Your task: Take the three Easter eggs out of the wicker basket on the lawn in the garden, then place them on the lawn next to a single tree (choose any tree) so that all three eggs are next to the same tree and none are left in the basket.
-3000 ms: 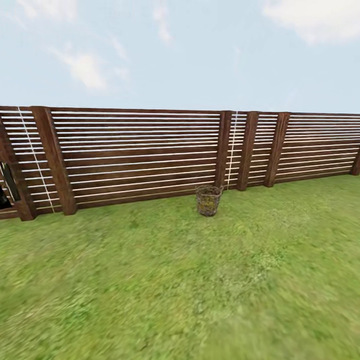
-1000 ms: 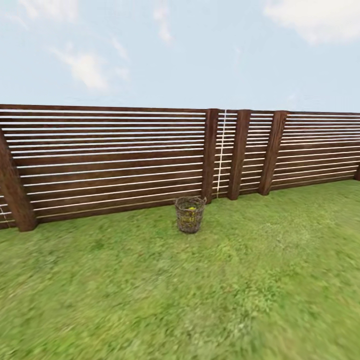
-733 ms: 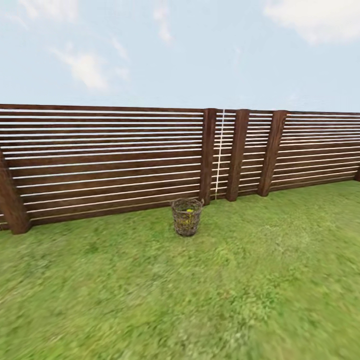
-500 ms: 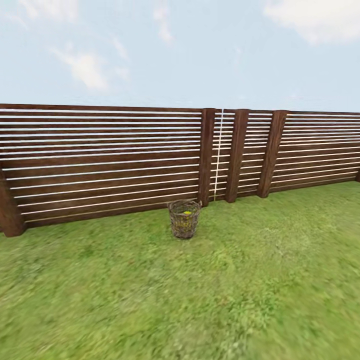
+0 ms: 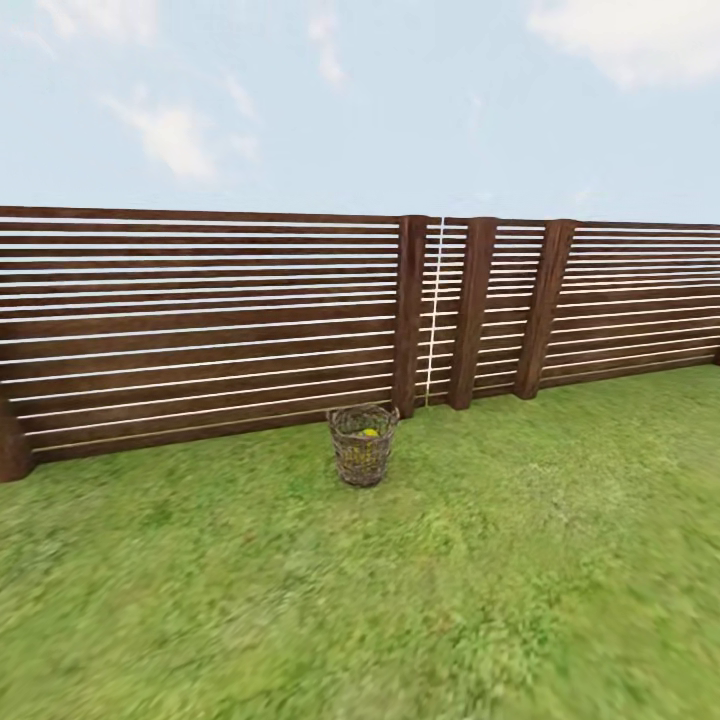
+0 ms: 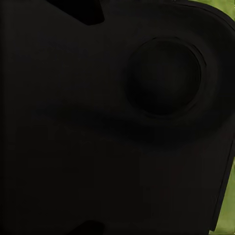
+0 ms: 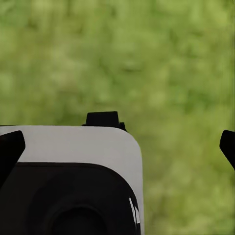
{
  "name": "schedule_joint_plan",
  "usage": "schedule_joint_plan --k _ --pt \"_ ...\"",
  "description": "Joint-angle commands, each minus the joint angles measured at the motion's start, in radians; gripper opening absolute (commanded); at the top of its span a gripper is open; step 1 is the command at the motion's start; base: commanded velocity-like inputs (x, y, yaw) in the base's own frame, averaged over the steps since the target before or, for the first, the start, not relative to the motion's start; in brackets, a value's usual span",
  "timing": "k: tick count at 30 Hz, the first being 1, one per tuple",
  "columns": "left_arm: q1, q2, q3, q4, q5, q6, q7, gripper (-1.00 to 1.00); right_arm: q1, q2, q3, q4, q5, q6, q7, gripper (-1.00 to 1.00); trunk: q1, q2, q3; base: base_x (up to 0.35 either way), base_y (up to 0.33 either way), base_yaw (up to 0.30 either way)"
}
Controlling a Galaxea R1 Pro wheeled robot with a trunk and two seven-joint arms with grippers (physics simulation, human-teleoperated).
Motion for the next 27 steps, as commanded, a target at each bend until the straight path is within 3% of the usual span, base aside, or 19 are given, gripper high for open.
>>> schedule_joint_plan --k 1,13,27 --pt "0.001 0.0 0.003 -0.001 0.01 0.0 -0.005 1.0 0.0 0.0 -0.005 0.002 0.001 -0.004 0.001 1.0 0.0 0.0 -0.001 0.029 -0.009 0.0" --pt "0.001 -0.001 0.003 -0.001 0.01 -0.001 -0.007 1.0 -0.001 0.0 -0.005 0.002 0.001 -0.004 0.0 1.0 0.0 0.0 -0.001 0.044 -0.002 0.0" --pt "0.001 -0.001 0.003 -0.001 0.01 -0.001 -0.008 1.0 0.0 0.0 -0.005 0.002 0.001 -0.004 0.0 1.0 0.0 0.0 -0.001 0.294 0.0 0.0"
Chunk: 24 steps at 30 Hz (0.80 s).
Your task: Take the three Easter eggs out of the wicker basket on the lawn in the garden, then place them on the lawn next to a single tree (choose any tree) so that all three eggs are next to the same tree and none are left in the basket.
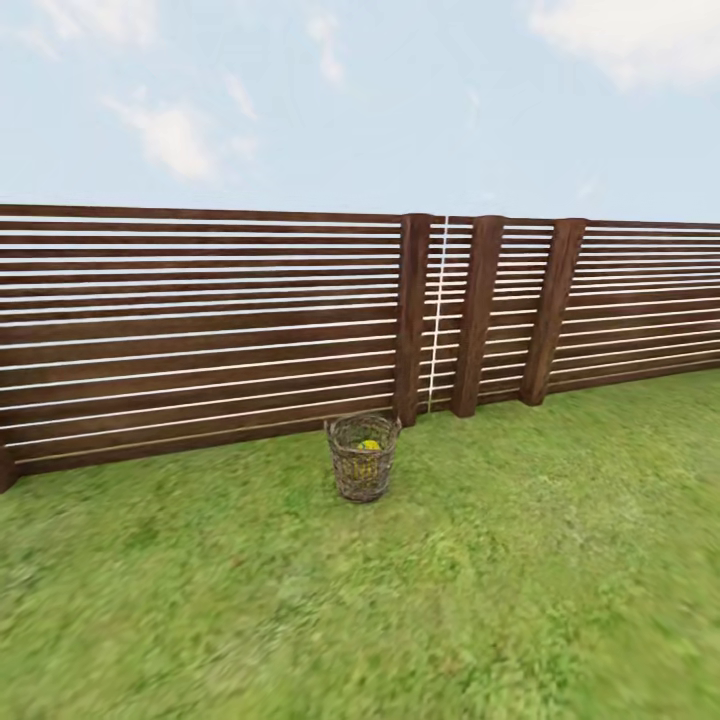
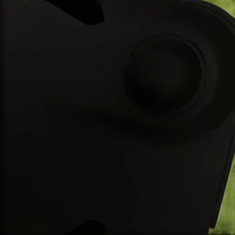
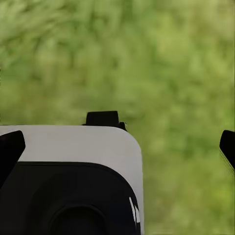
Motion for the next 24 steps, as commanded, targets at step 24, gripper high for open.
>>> schedule_joint_plan --k 24 --pt "0.001 0.001 0.003 -0.001 0.01 -0.001 -0.002 1.0 0.0 0.0 -0.005 0.001 0.001 -0.004 0.0 1.0 0.001 0.0 -0.001 0.305 0.0 0.0"
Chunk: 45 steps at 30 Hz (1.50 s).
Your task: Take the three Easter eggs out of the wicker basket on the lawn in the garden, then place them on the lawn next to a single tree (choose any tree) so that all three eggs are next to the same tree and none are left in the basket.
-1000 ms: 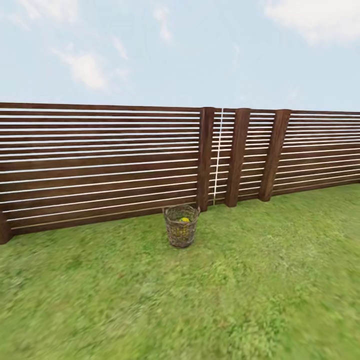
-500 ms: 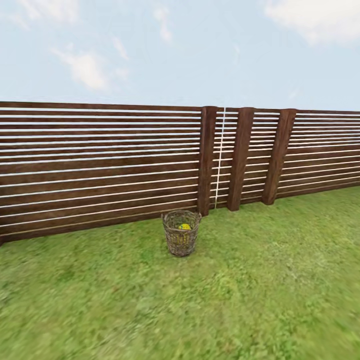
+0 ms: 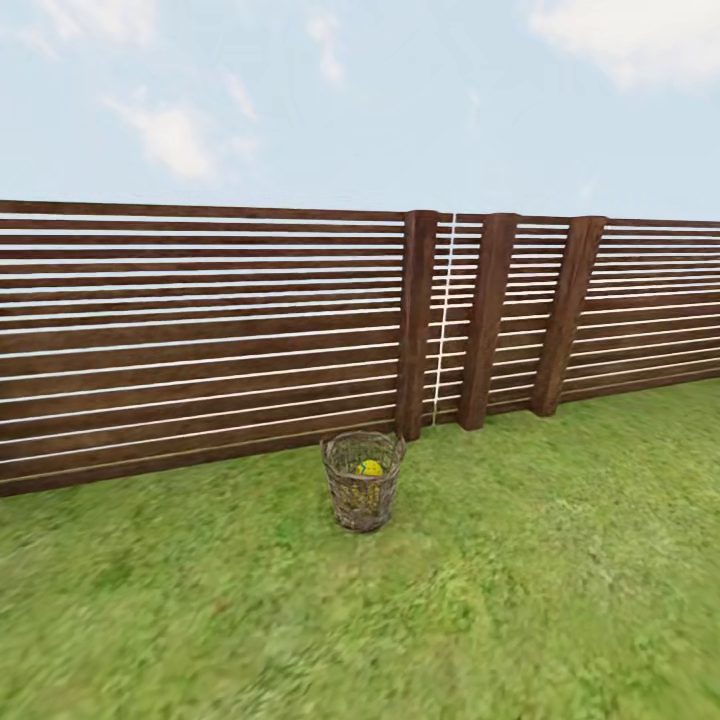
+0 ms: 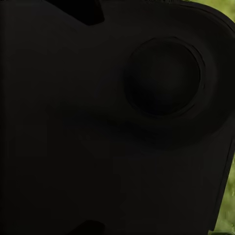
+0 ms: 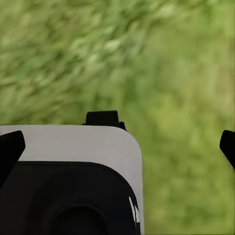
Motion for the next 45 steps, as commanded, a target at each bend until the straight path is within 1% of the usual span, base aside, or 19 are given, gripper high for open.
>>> schedule_joint_plan --k 1,9,39,45 --pt "0.001 0.0 0.003 -0.001 0.01 0.0 -0.004 1.0 -0.001 0.0 -0.005 0.001 0.001 -0.004 0.001 1.0 0.0 0.0 -0.001 0.157 0.0 0.0" --pt "0.001 0.0 0.003 -0.001 0.01 0.0 -0.003 1.0 -0.001 0.0 -0.006 0.001 0.001 -0.004 0.001 1.0 0.0 0.0 -0.001 0.052 0.0 0.0" --pt "0.001 0.0 0.003 -0.001 0.01 0.0 -0.004 1.0 0.0 0.0 -0.006 0.001 0.0 -0.004 0.002 1.0 0.0 0.0 -0.001 0.002 0.0 0.0" --pt "0.001 -0.001 0.003 -0.001 0.01 0.0 -0.007 1.0 -0.001 0.0 -0.006 0.001 0.001 -0.004 0.001 1.0 0.0 0.0 -0.001 0.139 0.0 0.0"
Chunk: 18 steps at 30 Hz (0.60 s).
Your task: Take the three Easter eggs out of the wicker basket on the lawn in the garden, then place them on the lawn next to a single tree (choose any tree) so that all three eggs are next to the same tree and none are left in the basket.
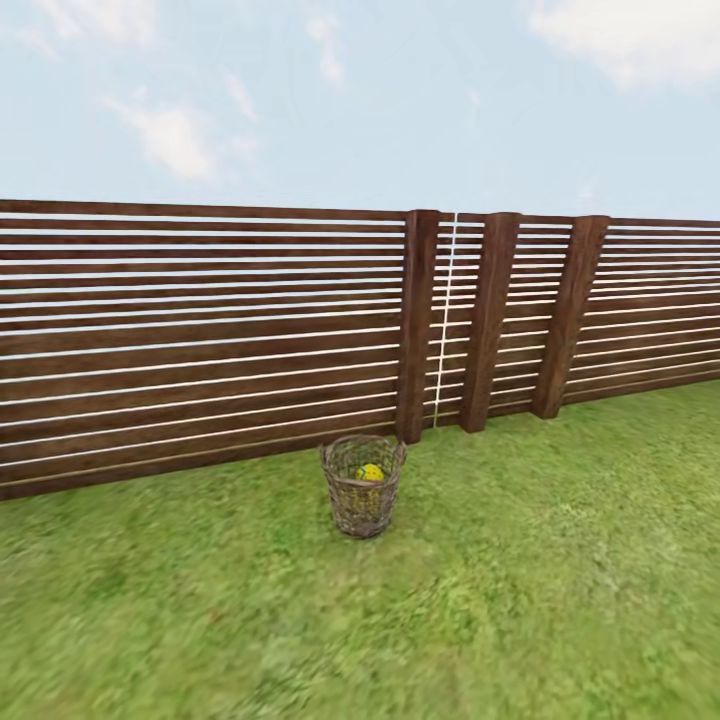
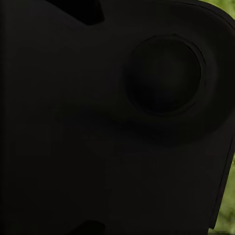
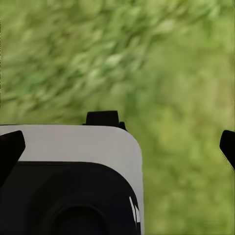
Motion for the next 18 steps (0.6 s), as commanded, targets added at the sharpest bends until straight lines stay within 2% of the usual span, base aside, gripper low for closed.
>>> schedule_joint_plan --k 1,18 --pt "0.0 0.0 0.003 -0.001 0.011 0.0 -0.005 1.0 0.0 0.0 -0.005 0.001 0.001 -0.004 0.001 1.0 0.0 0.0 -0.001 0.255 0.0 0.0" --pt "0.0 0.0 0.003 -0.001 0.011 0.0 -0.006 1.0 -0.001 0.0 -0.004 0.001 0.001 -0.003 0.001 1.0 0.0 0.0 -0.001 0.316 0.0 0.0"
